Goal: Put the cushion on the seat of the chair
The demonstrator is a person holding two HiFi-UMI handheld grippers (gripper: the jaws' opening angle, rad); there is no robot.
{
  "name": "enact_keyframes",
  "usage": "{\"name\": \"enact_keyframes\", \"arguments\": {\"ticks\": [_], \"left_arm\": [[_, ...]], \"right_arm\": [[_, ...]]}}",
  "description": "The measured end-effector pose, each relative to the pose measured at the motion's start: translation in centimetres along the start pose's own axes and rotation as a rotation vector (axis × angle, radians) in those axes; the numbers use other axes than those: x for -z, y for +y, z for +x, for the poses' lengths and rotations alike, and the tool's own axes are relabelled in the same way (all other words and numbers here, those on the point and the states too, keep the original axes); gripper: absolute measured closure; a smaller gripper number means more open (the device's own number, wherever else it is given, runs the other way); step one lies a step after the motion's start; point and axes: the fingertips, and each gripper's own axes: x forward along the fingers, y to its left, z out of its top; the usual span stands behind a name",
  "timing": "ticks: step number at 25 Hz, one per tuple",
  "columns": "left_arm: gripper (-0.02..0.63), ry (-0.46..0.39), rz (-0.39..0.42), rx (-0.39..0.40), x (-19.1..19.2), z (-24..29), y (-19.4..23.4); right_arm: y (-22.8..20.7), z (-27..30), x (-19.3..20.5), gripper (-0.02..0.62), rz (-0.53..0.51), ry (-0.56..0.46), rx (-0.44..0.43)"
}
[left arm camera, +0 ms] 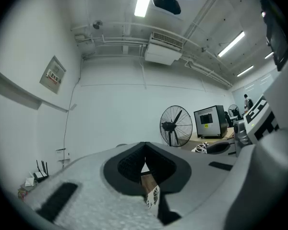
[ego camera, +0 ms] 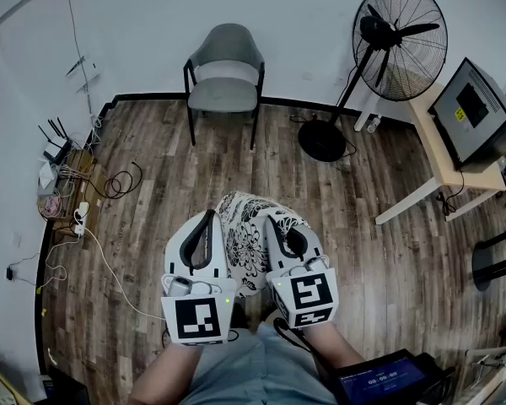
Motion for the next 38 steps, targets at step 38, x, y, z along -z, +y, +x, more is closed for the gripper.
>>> {"name": "enact_keyframes", "arguments": {"ticks": [38], "left_arm": [[0.597,0.159,0.026,-0.013,5.5,19.6,6.6]], "right_arm": [[-10.6,19.8,2.1,0.581,0.088,0.086,0.000]]}}
